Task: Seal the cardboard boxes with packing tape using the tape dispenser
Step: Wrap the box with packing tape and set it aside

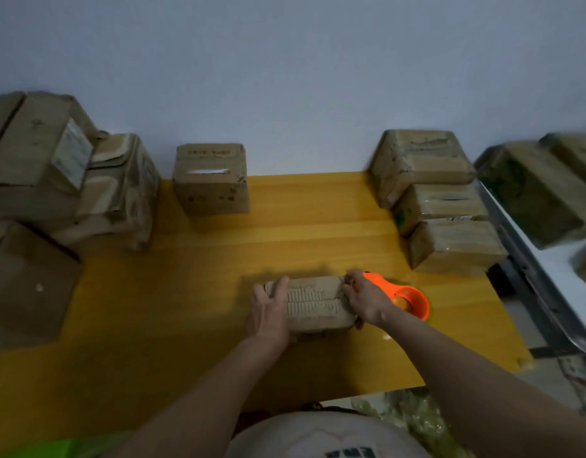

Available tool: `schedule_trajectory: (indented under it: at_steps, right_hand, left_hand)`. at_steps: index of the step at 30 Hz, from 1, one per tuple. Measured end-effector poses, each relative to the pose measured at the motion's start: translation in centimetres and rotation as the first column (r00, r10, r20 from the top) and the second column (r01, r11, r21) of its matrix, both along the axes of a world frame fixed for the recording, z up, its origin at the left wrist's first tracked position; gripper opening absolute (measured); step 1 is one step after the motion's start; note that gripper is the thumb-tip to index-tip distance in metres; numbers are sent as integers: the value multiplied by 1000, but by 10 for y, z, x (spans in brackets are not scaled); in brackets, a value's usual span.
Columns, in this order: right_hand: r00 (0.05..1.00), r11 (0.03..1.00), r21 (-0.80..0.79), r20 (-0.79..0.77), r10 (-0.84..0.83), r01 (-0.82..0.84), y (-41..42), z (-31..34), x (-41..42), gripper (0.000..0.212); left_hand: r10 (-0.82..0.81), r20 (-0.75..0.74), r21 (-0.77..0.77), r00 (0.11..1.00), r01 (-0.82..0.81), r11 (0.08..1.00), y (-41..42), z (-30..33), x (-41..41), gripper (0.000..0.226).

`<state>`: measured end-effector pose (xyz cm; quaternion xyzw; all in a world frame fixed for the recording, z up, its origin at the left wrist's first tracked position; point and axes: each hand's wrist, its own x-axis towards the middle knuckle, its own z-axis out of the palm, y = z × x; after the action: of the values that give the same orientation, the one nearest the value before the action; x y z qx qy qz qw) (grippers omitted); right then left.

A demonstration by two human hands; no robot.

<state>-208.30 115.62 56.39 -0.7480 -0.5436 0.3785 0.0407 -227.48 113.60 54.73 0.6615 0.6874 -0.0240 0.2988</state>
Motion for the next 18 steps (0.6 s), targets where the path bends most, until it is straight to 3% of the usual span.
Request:
schedule_trajectory:
  at_steps: [6,9,11,18]
  right_hand:
    - [965,970,83,152,213,-228,12,-13,21,40]
    - [862,831,241,228,453,-501,6,-21,14,53]
    - [784,760,212,270,558,-614,2,-29,7,64]
    - [773,754,221,343,534,-619,4,-47,4,62]
  left_hand:
    - [-184,-233,74,955,206,976,14,-11,16,111]
    - [-255,-220,22,941,266,964,18,-18,13,122]
    - [-271,-252,14,929,283,959,20,-19,12,122]
    - [-325,-382,13,865,356,934,26,-14,17,138]
